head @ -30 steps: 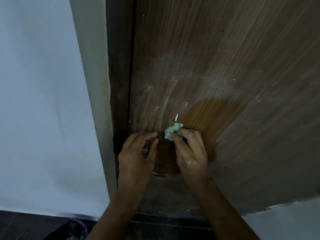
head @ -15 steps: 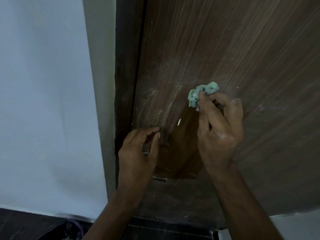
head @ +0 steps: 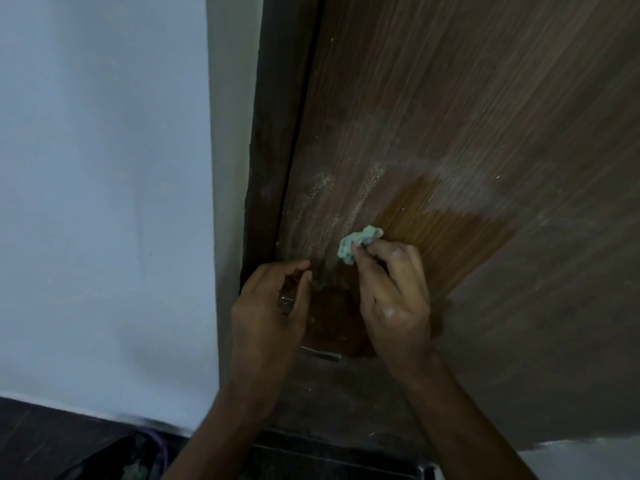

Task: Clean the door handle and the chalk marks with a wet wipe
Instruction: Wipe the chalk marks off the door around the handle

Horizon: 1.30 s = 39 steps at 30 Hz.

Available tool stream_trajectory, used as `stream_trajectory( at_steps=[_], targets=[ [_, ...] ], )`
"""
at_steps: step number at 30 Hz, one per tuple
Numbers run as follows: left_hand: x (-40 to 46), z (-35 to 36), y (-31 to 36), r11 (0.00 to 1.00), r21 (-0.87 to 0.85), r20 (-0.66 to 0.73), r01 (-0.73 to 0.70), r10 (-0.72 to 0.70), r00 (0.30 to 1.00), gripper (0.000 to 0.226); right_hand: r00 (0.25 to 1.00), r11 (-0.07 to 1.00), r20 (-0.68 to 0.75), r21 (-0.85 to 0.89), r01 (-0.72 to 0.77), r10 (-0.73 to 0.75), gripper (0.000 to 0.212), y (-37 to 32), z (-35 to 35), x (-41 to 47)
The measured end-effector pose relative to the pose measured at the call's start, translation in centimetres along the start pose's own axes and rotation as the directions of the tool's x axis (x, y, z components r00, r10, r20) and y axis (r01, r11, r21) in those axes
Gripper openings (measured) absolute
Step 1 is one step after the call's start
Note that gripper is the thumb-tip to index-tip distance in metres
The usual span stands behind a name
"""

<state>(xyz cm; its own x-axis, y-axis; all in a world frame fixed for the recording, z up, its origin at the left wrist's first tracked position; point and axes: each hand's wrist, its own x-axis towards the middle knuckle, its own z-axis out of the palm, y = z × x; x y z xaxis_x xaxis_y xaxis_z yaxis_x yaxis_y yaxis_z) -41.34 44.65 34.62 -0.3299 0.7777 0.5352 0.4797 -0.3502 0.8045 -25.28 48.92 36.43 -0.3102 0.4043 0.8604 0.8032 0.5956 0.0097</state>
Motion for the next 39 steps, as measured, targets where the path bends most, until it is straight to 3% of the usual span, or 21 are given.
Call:
stream_trajectory(
  at_steps=[4,6,12,17,20,23,27,34,39],
  targets=[
    [0.0,-0.2,-0.2,1.0,-0.026,-0.006,-0.001,0.001,1.0,0.021,0.95,0.998,0.307,-0.012,0.067,-0.06,0.019,-0.8,0.8,-3.7],
    [-0.1,-0.2,-0.4,1.0,-0.025,-0.017,0.003,-0.003,1.0,0.02,0.931,0.999,0.363,-0.007,0.054,-0.048,0.018,-0.8,0.7,-4.8],
    [-0.3,-0.1,-1.1,1.0,-0.007,-0.038,-0.01,0.009,0.999,0.02,0.995,1.0,0.098,-0.012,-0.027,0.028,0.02,-0.4,0.7,-2.8],
    [0.0,0.2,-0.7,0.999,-0.035,-0.068,-0.009,0.007,0.998,0.02,0.932,0.998,0.36,-0.043,0.053,-0.033,0.023,0.0,0.8,-7.3],
    [-0.3,0.1,-1.0,1.0,-0.004,-0.051,0.023,-0.023,0.998,0.02,0.962,0.999,0.27,-0.034,-0.03,0.038,0.024,-0.1,0.9,-6.5],
    [-0.9,-0.3,-1.5,0.982,0.071,-0.063,0.174,-0.169,0.984,0.025,0.989,0.997,0.129,-0.021,-0.07,0.072,0.021,-0.7,1.3,-4.8],
    [-1.3,-0.4,-2.1,0.948,0.139,-0.12,0.286,-0.271,0.955,0.026,0.969,0.999,0.245,-0.026,0.035,-0.027,0.022,-2.6,3.2,-5.0],
    [-2.5,-1.5,-2.6,0.951,0.187,-0.095,0.248,-0.233,0.968,0.027,0.982,0.977,0.177,-0.213,-0.021,0.06,0.015,-2.8,3.0,-6.7],
    [-2.6,-1.9,-3.2,0.97,0.156,-0.106,0.187,-0.172,0.979,0.025,0.966,0.981,0.227,-0.116,0.153,-0.124,0.019,-5.3,6.3,-3.1]
  ],
)
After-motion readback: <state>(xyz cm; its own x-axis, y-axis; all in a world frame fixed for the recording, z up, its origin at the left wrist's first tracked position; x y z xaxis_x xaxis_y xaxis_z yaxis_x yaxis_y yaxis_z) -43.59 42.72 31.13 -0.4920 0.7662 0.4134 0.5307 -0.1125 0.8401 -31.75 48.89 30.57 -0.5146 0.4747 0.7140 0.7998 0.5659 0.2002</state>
